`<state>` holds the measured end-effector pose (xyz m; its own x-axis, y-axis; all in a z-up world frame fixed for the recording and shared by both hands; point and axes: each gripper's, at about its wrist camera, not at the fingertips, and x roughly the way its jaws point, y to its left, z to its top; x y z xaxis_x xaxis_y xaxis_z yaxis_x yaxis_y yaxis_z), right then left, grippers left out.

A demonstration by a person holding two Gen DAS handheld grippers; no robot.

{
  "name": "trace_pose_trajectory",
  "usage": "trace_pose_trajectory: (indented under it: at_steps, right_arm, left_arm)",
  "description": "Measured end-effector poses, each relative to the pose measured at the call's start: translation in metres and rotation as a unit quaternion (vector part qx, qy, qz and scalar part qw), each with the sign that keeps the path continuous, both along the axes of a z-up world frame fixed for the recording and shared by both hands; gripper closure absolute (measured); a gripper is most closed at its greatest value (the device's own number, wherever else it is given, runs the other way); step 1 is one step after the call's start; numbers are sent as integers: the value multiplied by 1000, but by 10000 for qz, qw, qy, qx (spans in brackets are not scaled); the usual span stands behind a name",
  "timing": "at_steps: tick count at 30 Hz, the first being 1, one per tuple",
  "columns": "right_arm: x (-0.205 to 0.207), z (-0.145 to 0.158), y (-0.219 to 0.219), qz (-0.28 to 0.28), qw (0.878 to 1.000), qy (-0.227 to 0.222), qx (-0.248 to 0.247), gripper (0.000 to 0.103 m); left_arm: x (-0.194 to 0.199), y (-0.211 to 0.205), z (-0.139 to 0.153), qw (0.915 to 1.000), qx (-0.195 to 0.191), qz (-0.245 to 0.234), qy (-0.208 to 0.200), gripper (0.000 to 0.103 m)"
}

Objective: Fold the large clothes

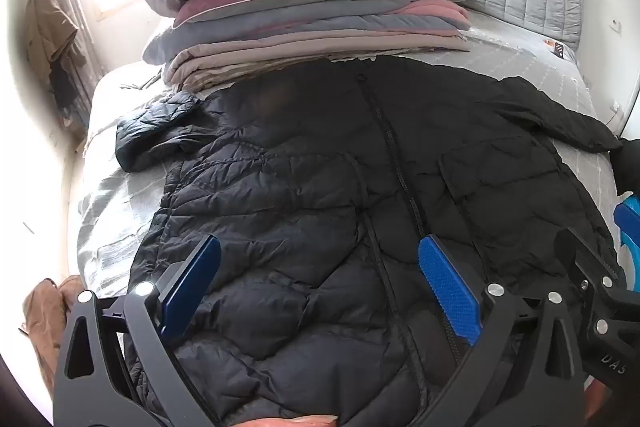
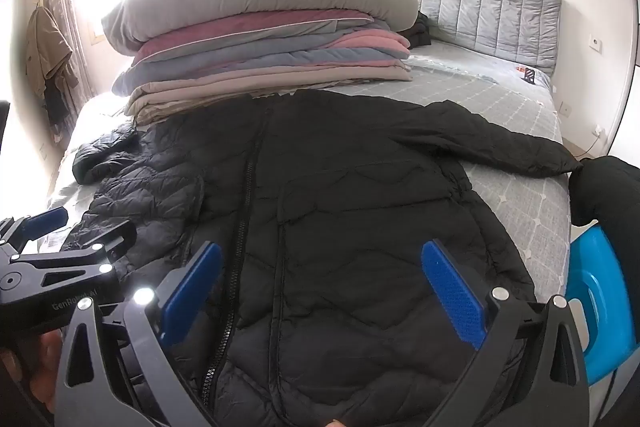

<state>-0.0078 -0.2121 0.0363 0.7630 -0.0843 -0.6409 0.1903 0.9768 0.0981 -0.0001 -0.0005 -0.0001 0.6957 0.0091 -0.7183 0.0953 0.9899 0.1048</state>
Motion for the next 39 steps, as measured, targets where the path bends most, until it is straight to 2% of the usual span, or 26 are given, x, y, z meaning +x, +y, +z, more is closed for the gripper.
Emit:
trace_pose_trajectory:
  at_steps: [12,23,29,33,36,39]
  right_arm:
    - [-1,1,1,-16,10000,-35,-11,6]
    - [5,5,-8,-188,9998,-106,42,6]
    - [3,6,-9,-215,9996,-152,27,6]
    - [3,6,-11,-221,9996,-162,43,6]
    - [2,7,-11,-226,9996,-169,52,6]
    - [2,7,-12,-228,9996,-177,63,6]
  left_arm:
    - [0,3,2,10000,-56,32,-31,7]
    - [11,38,14,9984,-400,412,0,7]
    - [23,63,8,9914,-1135,488,428,7]
    - [23,70,16,9910,-1280,378,77,7]
    - [25,71,17,9926,-1144,406,79,7]
    - [31,70,13,9938,-961,449,321,7]
